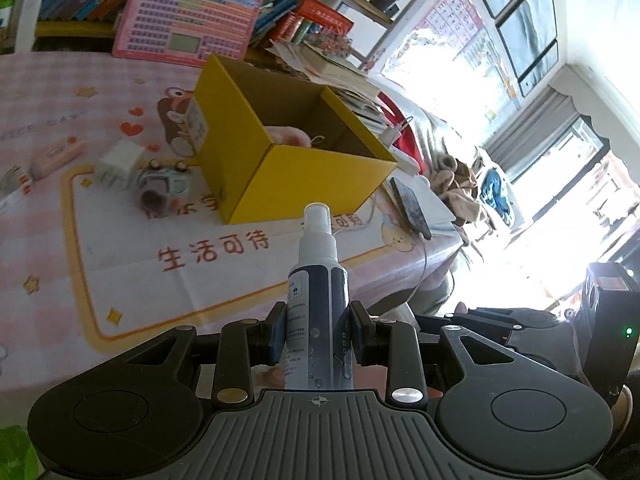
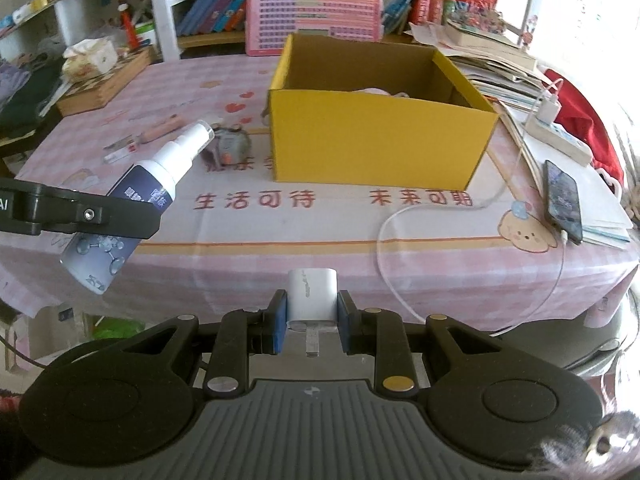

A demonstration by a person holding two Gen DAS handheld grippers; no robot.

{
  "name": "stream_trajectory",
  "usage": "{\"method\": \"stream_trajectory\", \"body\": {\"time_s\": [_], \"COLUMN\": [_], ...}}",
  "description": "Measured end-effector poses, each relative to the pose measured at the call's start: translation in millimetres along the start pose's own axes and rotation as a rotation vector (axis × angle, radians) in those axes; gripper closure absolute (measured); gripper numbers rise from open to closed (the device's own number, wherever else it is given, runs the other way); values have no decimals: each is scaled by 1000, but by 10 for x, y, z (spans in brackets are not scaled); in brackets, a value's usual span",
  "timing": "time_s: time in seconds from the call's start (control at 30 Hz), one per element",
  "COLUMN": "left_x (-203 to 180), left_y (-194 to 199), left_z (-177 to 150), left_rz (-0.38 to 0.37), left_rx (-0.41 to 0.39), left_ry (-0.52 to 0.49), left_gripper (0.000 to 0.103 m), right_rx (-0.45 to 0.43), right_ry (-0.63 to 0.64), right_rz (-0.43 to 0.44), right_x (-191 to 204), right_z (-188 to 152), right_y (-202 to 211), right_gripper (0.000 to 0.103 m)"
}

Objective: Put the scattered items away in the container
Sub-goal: 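Lift and carry the spray bottle and charger plug over the yellow box with both tools, then lower the charger plug into the box and open the right tool while the left tool releases the spray bottle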

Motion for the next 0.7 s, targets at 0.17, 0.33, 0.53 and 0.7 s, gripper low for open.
{"method": "stream_trajectory", "body": {"time_s": [0.17,0.33,0.53,0.7], "left_x": [-118,-236,-351,-507], "left_y": [-139,-285,-457,-573], "left_z": [88,185,374,628], "left_rz": [-2,-2,-6,-8], "left_rx": [10,13,0,-30], "left_ry": [-22,-39,-36,-50], "left_gripper": [73,73,73,73], "right_rx": [6,6,-13,-78], "right_ry": [-20,-37,-38,-28], "right_rz": [-4,-6,-1,7], "right_x": [-187,-390,-658,-898], "right_z": [19,73,212,432], "right_y": [-61,-146,-258,-278], "right_gripper": [79,79,79,79]}}
Point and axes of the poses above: each gripper's, at about its wrist camera, not at the fingertips, and y roughly against the way its jaws point, x to its left, z to its top, the point moved 8 cm from there along -y, roughly the way its jaws point, and after that the axes turned 15 degrees about y, right-handed, at the moved point
